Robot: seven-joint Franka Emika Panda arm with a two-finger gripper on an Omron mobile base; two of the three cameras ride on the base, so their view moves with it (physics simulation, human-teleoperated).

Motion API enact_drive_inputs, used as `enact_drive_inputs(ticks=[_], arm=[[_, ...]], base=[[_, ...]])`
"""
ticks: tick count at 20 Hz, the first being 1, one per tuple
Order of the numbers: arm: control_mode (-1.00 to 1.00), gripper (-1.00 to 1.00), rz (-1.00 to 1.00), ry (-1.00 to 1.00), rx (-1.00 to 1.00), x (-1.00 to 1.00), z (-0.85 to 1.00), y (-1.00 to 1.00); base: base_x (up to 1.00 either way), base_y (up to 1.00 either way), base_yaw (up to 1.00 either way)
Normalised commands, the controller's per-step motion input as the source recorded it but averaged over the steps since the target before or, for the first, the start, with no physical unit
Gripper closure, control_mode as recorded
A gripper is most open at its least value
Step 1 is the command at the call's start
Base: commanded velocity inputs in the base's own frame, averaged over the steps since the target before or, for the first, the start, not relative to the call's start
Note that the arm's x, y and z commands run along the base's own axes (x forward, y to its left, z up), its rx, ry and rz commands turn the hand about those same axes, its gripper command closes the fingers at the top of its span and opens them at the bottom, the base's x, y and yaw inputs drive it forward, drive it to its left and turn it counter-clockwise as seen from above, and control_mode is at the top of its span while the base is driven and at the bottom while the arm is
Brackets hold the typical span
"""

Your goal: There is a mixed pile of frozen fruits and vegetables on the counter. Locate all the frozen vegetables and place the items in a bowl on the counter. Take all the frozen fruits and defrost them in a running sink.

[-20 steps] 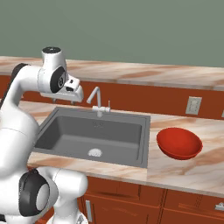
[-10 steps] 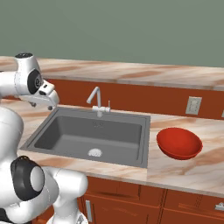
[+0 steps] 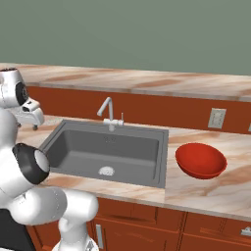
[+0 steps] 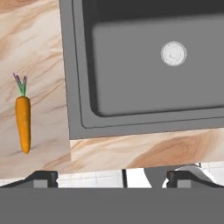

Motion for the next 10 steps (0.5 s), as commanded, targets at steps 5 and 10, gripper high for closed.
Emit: enact_drive_inputs(ticks=[5, 10], arm=[[-1.00, -1.00, 0.00, 0.20, -0.09, 0.08, -0.61, 0.93], [-1.00, -1.00, 0.05, 0.14, 0.03, 0.26, -0.57, 0.61]], base=[[0.00, 0.00, 0.00], [0.00, 0.00, 0.00]])
